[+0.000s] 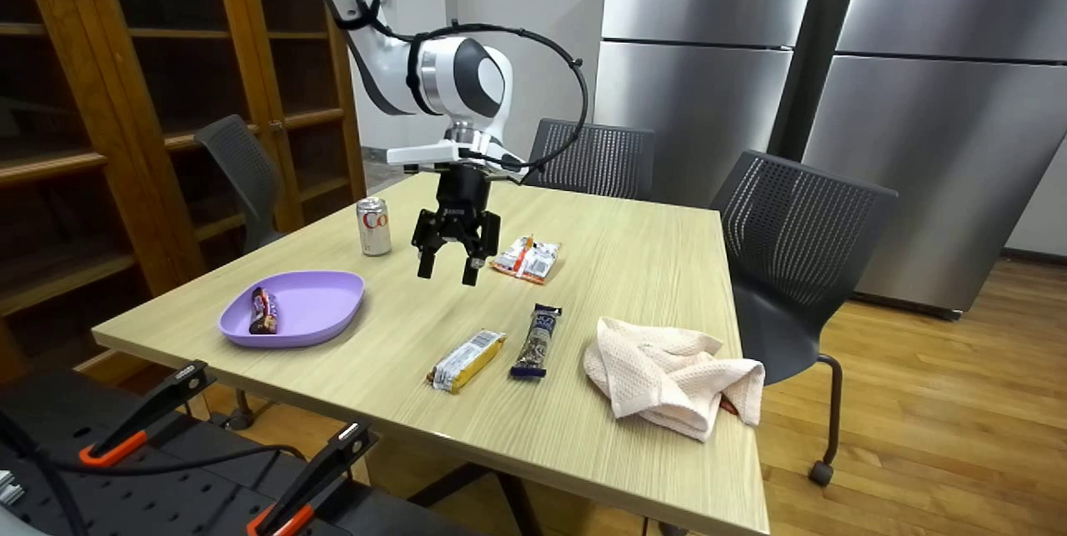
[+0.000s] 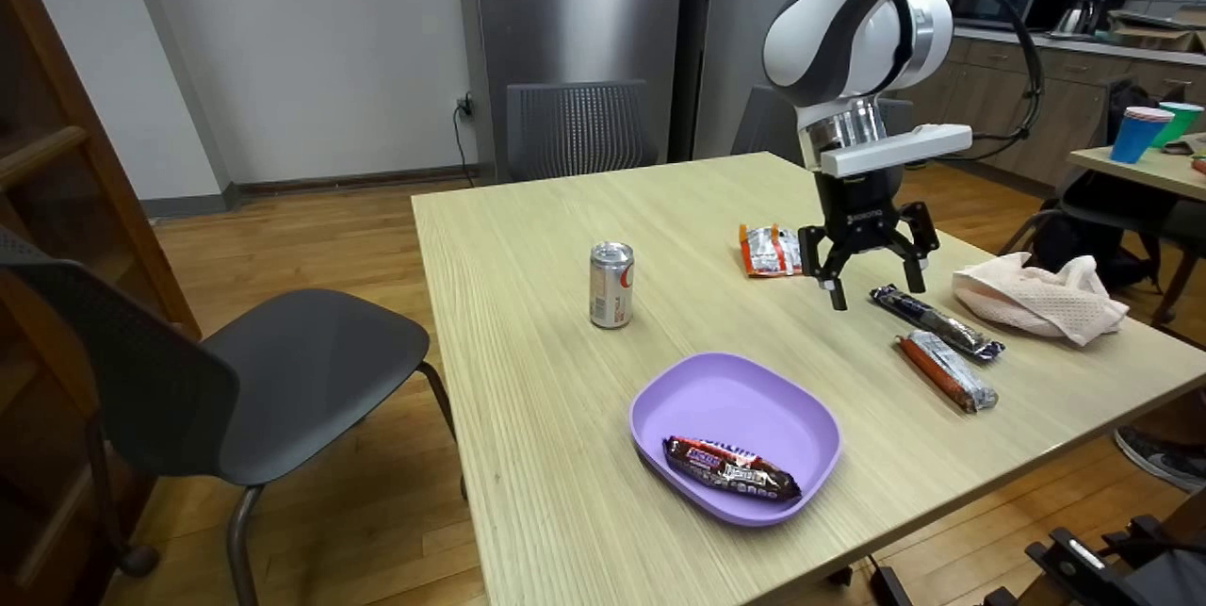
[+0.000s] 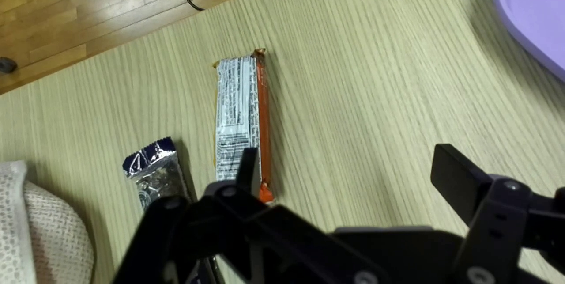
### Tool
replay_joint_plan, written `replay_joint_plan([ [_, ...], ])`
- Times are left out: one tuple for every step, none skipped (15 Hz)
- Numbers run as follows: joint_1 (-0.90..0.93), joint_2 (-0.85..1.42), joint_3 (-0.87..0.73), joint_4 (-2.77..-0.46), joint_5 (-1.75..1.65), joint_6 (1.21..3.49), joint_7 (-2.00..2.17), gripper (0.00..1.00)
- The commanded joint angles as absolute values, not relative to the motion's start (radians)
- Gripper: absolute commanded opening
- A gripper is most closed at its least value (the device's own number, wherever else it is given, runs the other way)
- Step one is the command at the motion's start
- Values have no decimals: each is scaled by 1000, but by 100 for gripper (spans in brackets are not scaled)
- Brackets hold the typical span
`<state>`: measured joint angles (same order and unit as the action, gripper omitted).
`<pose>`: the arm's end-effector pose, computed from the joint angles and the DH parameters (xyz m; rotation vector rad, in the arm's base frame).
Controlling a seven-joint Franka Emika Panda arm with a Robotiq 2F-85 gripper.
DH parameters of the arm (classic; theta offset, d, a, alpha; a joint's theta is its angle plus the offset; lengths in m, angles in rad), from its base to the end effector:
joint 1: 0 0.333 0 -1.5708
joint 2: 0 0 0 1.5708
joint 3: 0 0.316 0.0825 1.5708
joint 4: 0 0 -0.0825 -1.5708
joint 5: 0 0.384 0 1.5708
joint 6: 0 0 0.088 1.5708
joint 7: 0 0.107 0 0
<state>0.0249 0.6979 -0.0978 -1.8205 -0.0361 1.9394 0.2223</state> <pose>0.5715 -0.0444 0.1227 2.8579 -0.3854 -0.8421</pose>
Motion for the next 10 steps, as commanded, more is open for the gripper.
replay_joint_plan([
  [-5, 674, -89, -1866, -16, 2021, 202, 100],
  [-16, 670, -87, -1876, -12, 2039, 185, 100],
  [-24, 664, -87, -1892, -11, 2064, 173, 100],
  [-29, 662, -88, -1904, -13, 2084, 168, 100],
  [-35, 658, -90, -1922, -14, 2111, 162, 100],
  [-43, 655, -89, -1937, -12, 2133, 153, 100],
  [-51, 653, -89, -1951, -10, 2152, 144, 100],
  [-57, 651, -88, -1965, -8, 2169, 135, 100],
  [-64, 649, -86, -1979, -5, 2183, 125, 100],
  [-71, 646, -85, -1993, -1, 2194, 114, 100],
])
